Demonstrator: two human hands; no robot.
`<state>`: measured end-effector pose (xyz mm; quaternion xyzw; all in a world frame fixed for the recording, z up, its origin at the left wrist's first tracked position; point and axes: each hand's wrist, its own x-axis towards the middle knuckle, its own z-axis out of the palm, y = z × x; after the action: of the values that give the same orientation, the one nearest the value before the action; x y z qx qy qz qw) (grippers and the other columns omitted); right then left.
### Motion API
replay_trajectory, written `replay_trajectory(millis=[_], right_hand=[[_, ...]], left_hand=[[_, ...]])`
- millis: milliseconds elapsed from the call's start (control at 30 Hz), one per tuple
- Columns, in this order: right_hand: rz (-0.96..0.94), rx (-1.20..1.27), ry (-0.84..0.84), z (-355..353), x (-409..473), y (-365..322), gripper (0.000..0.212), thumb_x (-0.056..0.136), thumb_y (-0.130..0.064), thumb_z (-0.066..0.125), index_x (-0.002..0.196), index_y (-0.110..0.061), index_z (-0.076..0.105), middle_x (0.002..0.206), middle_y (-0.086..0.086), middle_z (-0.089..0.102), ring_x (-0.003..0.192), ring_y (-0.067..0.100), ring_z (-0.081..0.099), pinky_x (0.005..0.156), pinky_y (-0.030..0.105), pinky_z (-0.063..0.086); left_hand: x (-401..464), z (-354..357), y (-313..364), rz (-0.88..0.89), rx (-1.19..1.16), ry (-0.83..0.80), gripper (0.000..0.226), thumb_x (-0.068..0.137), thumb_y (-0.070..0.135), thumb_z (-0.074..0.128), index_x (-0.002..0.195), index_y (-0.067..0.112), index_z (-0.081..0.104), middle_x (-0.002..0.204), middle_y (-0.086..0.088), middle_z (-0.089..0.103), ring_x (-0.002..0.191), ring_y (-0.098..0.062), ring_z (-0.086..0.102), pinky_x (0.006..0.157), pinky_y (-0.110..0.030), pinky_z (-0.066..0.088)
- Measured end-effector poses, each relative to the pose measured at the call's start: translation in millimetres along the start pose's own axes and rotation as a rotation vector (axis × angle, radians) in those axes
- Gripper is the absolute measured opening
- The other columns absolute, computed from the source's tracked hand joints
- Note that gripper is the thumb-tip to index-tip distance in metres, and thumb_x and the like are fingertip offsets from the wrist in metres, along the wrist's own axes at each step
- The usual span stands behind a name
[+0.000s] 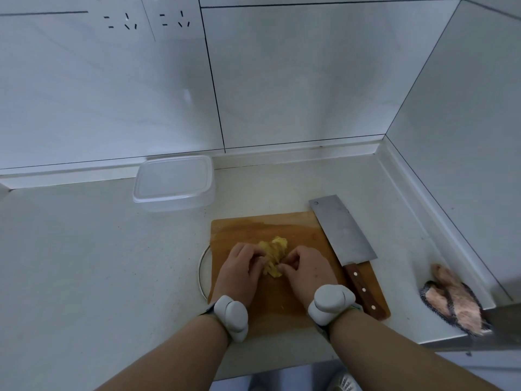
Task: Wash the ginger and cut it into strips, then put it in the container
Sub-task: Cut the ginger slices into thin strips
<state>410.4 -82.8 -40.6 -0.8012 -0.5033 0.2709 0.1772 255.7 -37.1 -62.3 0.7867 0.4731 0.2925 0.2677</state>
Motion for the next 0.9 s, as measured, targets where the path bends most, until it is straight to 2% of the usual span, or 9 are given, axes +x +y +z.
replay_trajectory(millis=[167, 300, 433, 567, 733, 767, 833, 867, 900], right_hand=[[0.071, -0.108, -0.073, 5.4, 3.6, -11.2, 0.028, 0.092, -0.037, 0.062, 0.111, -0.019, 0.056, 0.119, 0.003, 0.049, 0.099, 0.023, 0.057, 0.084, 0.034, 0.049], [0.096, -0.138, -0.130, 12.7, 5.5, -13.4, 0.033, 0.102, -0.030, 0.046, 0.132, -0.015, 0.050, 0.140, 0.006, 0.044, 0.126, 0.027, 0.047, 0.099, 0.033, 0.040], [0.108, -0.093, -0.038, 12.1, 0.4, -20.6, 0.020, 0.098, -0.019, 0.048, 0.113, -0.011, 0.058, 0.114, 0.009, 0.062, 0.103, 0.026, 0.060, 0.076, 0.030, 0.044], [0.115, -0.055, -0.028, 9.7, -3.8, -20.8, 0.010, 0.096, -0.023, 0.054, 0.104, -0.019, 0.056, 0.102, 0.001, 0.062, 0.089, 0.020, 0.060, 0.071, 0.028, 0.045], [0.162, -0.011, -0.057, 9.0, -4.5, -20.5, 0.014, 0.095, -0.018, 0.054, 0.103, -0.010, 0.062, 0.106, 0.009, 0.065, 0.098, 0.028, 0.062, 0.072, 0.029, 0.043], [0.168, -0.022, -0.101, 9.7, -3.7, -20.5, 0.020, 0.097, -0.016, 0.052, 0.111, -0.006, 0.062, 0.111, 0.011, 0.063, 0.103, 0.029, 0.060, 0.076, 0.031, 0.043], [0.111, -0.109, -0.262, 13.2, -3.7, -18.7, 0.039, 0.104, -0.015, 0.041, 0.140, 0.000, 0.046, 0.140, 0.013, 0.049, 0.129, 0.029, 0.047, 0.099, 0.032, 0.038], [0.080, -0.139, -0.295, 14.0, -4.7, -19.1, 0.043, 0.106, -0.017, 0.037, 0.147, -0.003, 0.037, 0.150, 0.012, 0.040, 0.138, 0.028, 0.039, 0.108, 0.031, 0.032], [0.058, -0.153, -0.270, 14.0, -6.0, -20.3, 0.042, 0.105, -0.019, 0.038, 0.145, -0.006, 0.040, 0.150, 0.010, 0.041, 0.138, 0.027, 0.039, 0.108, 0.032, 0.033]], left_hand=[[-14.6, -4.4, -9.9, 0.125, 0.022, -0.066, 0.019, 0.084, 0.016, 0.070, 0.102, 0.019, 0.064, 0.103, 0.010, 0.054, 0.087, 0.002, 0.049, 0.076, -0.002, 0.040], [-14.3, -3.0, -14.2, 0.173, 0.095, -0.102, 0.032, 0.077, 0.011, 0.075, 0.108, 0.016, 0.067, 0.108, 0.003, 0.058, 0.096, -0.006, 0.052, 0.084, -0.010, 0.041], [-11.1, -0.9, -12.4, 0.158, 0.180, -0.126, 0.029, 0.077, 0.014, 0.074, 0.105, 0.018, 0.066, 0.109, 0.002, 0.058, 0.101, -0.016, 0.055, 0.080, -0.022, 0.048], [-9.6, -2.5, -8.4, 0.099, 0.205, -0.151, 0.020, 0.085, 0.023, 0.066, 0.105, 0.021, 0.063, 0.107, 0.004, 0.058, 0.101, -0.016, 0.053, 0.076, -0.026, 0.049], [-7.5, -5.8, -6.3, 0.069, 0.219, -0.199, 0.020, 0.089, 0.028, 0.061, 0.108, 0.024, 0.061, 0.110, 0.007, 0.055, 0.105, -0.012, 0.049, 0.080, -0.025, 0.046], [-7.3, -6.3, -6.4, 0.070, 0.220, -0.204, 0.019, 0.089, 0.028, 0.061, 0.108, 0.024, 0.061, 0.110, 0.007, 0.055, 0.105, -0.012, 0.049, 0.081, -0.025, 0.046], [-7.2, -8.1, -5.7, 0.069, 0.221, -0.223, 0.019, 0.090, 0.028, 0.060, 0.108, 0.024, 0.061, 0.111, 0.007, 0.055, 0.105, -0.011, 0.049, 0.082, -0.025, 0.046], [-7.4, -9.0, -5.6, 0.067, 0.219, -0.232, 0.018, 0.091, 0.028, 0.059, 0.108, 0.024, 0.061, 0.111, 0.007, 0.055, 0.105, -0.011, 0.049, 0.083, -0.024, 0.045], [-7.9, -10.3, -5.7, 0.065, 0.218, -0.236, 0.018, 0.091, 0.029, 0.058, 0.109, 0.024, 0.061, 0.112, 0.007, 0.055, 0.105, -0.010, 0.049, 0.084, -0.023, 0.045]])
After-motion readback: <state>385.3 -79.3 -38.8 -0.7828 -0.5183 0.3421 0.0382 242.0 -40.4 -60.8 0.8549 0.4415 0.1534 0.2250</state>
